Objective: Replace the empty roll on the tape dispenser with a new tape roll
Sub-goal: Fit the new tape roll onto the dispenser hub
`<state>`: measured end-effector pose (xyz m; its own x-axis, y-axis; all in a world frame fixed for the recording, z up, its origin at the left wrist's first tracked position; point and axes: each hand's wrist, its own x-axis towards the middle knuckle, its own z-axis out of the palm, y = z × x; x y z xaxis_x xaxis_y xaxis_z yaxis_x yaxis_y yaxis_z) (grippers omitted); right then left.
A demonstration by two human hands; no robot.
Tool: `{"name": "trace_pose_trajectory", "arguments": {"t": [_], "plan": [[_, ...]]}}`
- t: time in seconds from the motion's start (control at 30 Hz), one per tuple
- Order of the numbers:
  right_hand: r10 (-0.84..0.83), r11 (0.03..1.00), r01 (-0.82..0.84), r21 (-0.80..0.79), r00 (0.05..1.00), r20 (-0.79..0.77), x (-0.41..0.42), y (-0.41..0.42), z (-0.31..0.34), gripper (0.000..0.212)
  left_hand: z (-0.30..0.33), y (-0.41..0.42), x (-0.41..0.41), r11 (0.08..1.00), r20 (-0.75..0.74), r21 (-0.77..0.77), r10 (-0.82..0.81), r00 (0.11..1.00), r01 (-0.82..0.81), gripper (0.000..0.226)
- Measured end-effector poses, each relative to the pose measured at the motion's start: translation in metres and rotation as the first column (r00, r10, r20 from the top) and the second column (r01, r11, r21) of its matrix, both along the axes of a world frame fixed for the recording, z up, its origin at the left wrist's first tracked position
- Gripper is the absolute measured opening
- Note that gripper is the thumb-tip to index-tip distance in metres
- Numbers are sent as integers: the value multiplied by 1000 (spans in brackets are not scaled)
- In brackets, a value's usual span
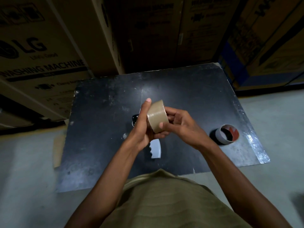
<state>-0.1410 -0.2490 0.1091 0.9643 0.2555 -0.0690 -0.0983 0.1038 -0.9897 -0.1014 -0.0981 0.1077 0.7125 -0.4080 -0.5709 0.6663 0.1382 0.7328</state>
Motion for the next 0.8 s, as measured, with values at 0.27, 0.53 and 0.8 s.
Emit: {"name": "trace_pose_trajectory", "arguments": {"t": [0.27,0.53,0.8], "plan": [[-422,904,424,-51,906,38,1,10,1,24,-1,-5,-8,962,57,-263,92,994,-74,57],[-279,960,279,-20,960,-26,9,3,9,38,-6,-5,-3,975,115,-207,104,988,-79,58],[2,997,2,72,998,-62,7,-10,8,44,-7,-2,-3,993,55,-106,47,997,-41,63]]}}
